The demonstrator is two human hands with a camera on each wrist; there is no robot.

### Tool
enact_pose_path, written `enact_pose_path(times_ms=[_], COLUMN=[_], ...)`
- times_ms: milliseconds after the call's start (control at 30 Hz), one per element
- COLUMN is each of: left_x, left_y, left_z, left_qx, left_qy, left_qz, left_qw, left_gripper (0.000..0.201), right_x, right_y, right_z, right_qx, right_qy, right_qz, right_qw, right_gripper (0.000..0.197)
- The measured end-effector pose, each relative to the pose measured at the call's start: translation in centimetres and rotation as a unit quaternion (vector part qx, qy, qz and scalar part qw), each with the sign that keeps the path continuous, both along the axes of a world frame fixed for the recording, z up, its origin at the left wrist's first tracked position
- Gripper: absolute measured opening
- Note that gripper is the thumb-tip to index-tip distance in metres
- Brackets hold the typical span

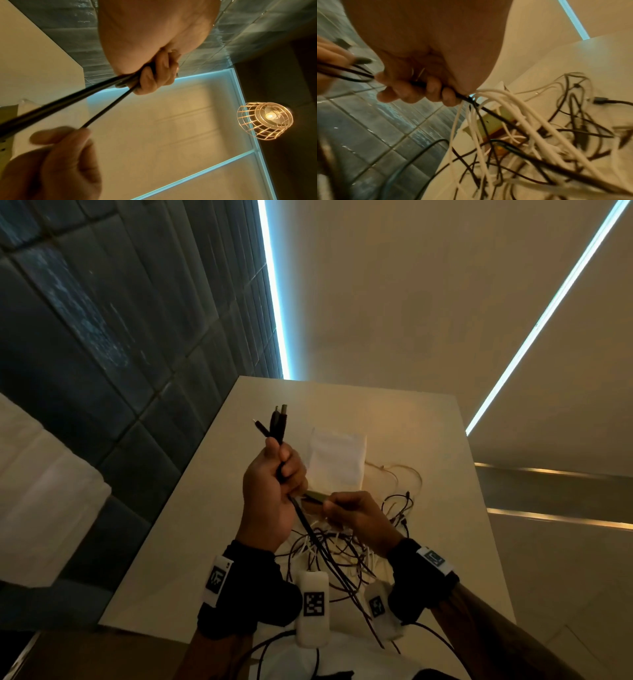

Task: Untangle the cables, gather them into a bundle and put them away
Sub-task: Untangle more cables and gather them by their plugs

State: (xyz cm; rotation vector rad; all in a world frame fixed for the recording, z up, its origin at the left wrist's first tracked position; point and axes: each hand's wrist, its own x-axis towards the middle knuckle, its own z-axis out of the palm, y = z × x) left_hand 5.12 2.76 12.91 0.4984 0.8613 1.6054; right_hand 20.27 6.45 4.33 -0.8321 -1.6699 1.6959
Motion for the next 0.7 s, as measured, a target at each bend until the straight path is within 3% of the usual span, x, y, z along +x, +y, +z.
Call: enact_pose_path(times_ms=[367,700], left_x=[-0.8,-1.2], left_y=[-0.3,-0.4], left_z=[0.9,2.0], left_qx=[0.040,0.016], left_qy=[0.022,0.032], left_qz=[0.007,0.029], left_qw=[0.999,0.999], left_gripper=[0.037,0.041], right_x=[1.0,0.8], right_y=[0.7,1.0], right_z=[-6.1,-9.1], right_qx=[0.008,0.007], right_qy=[-0.074,-0.132], right_qz=[-0.060,-0.051], right_qw=[0.995,0.990], right_gripper=[0.036,0.028])
